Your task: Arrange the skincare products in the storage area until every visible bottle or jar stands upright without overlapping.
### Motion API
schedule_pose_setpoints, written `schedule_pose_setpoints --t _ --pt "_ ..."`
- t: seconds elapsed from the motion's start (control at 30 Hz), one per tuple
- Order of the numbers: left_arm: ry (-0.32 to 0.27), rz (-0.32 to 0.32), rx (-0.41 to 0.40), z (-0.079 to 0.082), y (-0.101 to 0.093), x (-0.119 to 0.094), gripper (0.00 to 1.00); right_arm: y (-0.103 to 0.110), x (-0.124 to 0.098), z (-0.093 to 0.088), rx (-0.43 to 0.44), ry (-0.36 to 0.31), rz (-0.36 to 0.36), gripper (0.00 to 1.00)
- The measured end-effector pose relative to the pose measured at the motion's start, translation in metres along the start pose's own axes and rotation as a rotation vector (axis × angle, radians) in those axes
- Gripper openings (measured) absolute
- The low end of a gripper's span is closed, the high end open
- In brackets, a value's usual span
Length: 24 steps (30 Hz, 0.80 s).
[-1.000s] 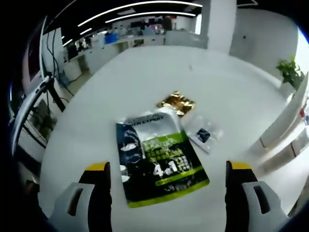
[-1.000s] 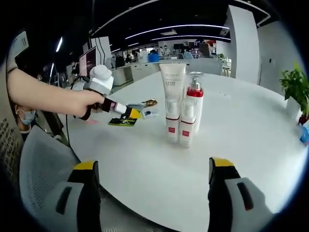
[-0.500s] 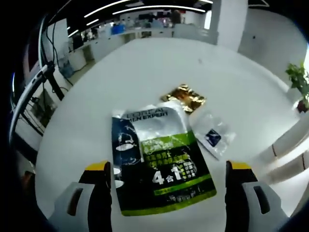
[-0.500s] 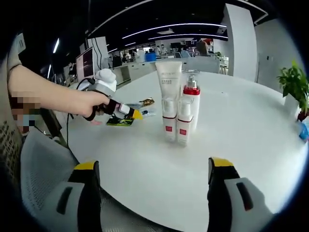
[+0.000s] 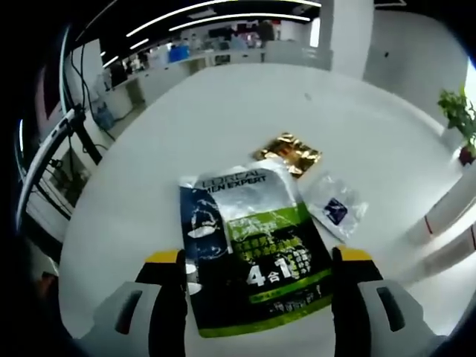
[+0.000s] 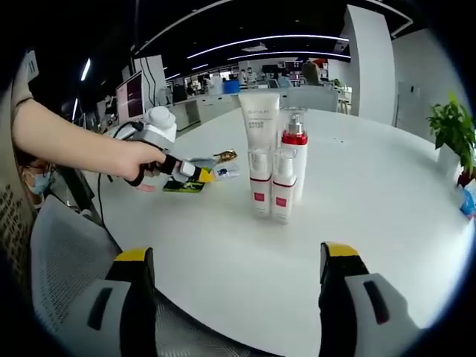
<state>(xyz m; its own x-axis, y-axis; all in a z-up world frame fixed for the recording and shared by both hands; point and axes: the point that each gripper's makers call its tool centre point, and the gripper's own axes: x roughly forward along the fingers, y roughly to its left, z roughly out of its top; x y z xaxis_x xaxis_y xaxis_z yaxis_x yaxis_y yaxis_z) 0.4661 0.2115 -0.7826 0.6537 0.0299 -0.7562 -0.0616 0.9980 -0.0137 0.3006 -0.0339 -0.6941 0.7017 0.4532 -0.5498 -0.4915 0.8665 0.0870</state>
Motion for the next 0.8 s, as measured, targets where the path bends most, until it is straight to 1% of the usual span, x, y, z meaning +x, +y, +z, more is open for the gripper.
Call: schedule_pose_setpoints --t 0.1,0.33,0.4,0.43,0.47,0.5,0.73,0.8 --pt "-0.01 0.0 -0.003 -0.0002 -0.0001 -0.002 0.77 0.0003 0.0003 -0.0004 -0.002 0.001 0.002 0.92" --pt "-0.04 -0.009 0.018 -0.0008 -0.0009 -0.0039 0.75 0.0012 0.0003 -0.0012 -0.005 0.005 0.005 0.92" --pt "-0.05 -0.014 0.047 0.0008 -0.0028 -0.0056 0.71 0.0011 0.0002 -0.0014 -0.004 0.006 0.005 0.92" --pt "-0.063 -0.035 0.096 0.0039 -0.0071 -0.0067 0.67 0.0011 0.0003 -0.0014 -0.004 0.006 0.005 0.92" --pt "-0.055 -0.022 0.079 0.0021 -0.0063 -0.007 0.66 0.0011 0.0004 -0.0014 -0.005 0.006 0.005 0.92" --pt "-0.057 -0.026 0.071 0.0025 -0.0056 -0.006 0.66 0.0012 0.0004 -0.0017 -0.005 0.008 0.005 0.92" --pt "-0.057 -0.03 0.076 0.0036 -0.0045 -0.0032 0.63 0.0009 0.0005 -0.0018 -0.004 0.008 0.004 0.92" --pt "-0.056 -0.032 0.075 0.0036 -0.0043 -0.0032 0.61 0.0009 0.0005 -0.0019 -0.005 0.009 0.003 0.92"
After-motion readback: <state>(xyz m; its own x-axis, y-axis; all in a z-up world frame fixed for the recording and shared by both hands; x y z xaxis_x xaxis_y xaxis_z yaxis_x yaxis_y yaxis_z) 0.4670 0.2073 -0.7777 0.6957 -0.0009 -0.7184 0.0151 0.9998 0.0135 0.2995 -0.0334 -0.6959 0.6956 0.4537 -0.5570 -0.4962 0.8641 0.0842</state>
